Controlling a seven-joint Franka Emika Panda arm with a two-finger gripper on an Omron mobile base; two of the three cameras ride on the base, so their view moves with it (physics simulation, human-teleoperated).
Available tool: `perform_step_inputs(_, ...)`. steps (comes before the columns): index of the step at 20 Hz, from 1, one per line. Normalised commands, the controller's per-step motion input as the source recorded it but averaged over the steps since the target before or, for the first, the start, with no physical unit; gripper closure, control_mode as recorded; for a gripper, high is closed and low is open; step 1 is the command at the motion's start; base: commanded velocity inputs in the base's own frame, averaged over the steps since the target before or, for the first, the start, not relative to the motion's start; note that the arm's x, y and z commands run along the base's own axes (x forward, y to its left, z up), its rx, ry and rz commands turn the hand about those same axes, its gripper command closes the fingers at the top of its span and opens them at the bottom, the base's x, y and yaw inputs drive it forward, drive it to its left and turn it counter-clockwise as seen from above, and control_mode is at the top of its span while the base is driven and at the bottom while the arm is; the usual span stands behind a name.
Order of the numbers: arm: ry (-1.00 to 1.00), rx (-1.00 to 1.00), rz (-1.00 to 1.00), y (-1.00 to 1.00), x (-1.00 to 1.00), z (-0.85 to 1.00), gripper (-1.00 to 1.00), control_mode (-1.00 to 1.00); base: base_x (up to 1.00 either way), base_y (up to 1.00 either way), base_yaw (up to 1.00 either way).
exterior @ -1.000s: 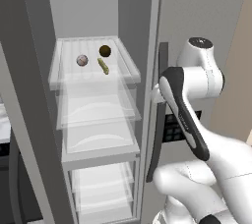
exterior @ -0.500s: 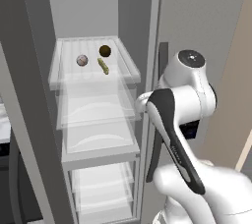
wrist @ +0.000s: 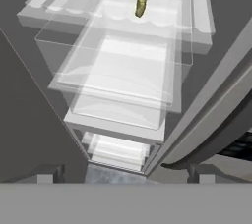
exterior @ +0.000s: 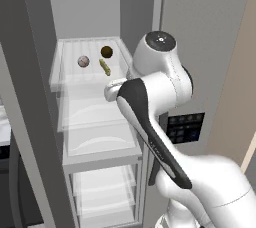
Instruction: Pick the egg and butter from the fridge and place them by the bowl for mixing.
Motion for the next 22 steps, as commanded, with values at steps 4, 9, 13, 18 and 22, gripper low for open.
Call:
perform_step_inputs(4, 0.01, 0.01, 0.0, 0.12, 0.17, 0.19, -1.0, -1.0, 0.0, 0.0, 0.0)
perform_step_inputs(9, 0.01, 0.02, 0.0, -0.02, 0.12, 0.0, -1.0, -1.0, 0.0, 0.0, 0.0)
perform_step_inputs(13, 0.0, 0.14, 0.0, -0.23, 0.1, 0.0, -1.0, -1.0, 0.0, 0.0, 0.0)
perform_step_inputs(18, 0.0, 0.0, 0.0, -0.03, 0.17, 0.0, -1.0, -1.0, 0.0, 0.0, 0.0)
perform_step_inputs(22, 0.0, 0.0, 0.0, 0.0, 0.39, 0.0, -1.0, -1.0, 0.0, 0.0, 0.0)
